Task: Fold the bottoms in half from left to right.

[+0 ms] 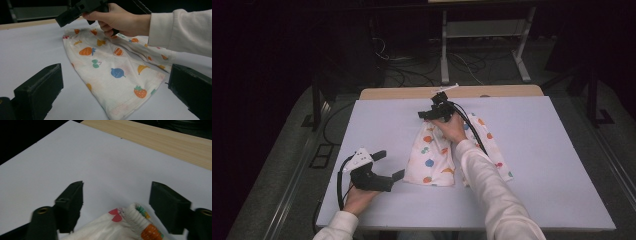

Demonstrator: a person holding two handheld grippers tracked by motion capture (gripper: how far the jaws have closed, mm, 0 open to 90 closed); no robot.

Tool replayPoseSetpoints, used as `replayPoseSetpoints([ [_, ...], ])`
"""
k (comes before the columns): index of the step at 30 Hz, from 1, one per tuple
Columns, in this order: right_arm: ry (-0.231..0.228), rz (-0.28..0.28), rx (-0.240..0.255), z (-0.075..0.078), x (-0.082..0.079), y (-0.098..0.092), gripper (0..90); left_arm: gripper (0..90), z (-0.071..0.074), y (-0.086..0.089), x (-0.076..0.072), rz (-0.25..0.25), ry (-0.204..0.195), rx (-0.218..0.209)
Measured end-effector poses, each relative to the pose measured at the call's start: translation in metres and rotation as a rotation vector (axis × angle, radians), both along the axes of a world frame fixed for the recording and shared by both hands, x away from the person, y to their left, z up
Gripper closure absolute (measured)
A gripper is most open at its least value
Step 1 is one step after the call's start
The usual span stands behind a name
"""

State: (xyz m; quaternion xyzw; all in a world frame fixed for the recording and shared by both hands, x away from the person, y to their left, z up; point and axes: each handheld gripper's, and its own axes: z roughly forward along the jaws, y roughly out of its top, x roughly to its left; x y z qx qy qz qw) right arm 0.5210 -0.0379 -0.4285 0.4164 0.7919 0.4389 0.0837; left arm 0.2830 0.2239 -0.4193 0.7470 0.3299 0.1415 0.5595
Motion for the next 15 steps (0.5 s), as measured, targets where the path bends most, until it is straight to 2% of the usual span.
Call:
replayPoseSetpoints([
  [1,-0.003,-0.018,-0.006,-0.0007,-0.0006,0.0011,35.1,0.0,-0.0001,-0.0001,0.0001,0.000,0.001,0.000],
  [2,-0.003,-0.018,-0.006,-0.0007,-0.0006,0.0011,35.1,0.0,-0.0001,-0.0001,0.0001,0.000,0.001,0.000],
  [5,-0.002,-0.060,-0.011,-0.0008,-0.0006,0.0031,44.5,0.0,0.0000,-0.0001,0.0001,-0.002,0.000,0.001],
  [15,0.040,-0.137,-0.022,-0.0082,0.0001,0.0055,55.7,0.0,-0.0002,-0.0005,0.0002,-0.002,-0.001,0.002],
])
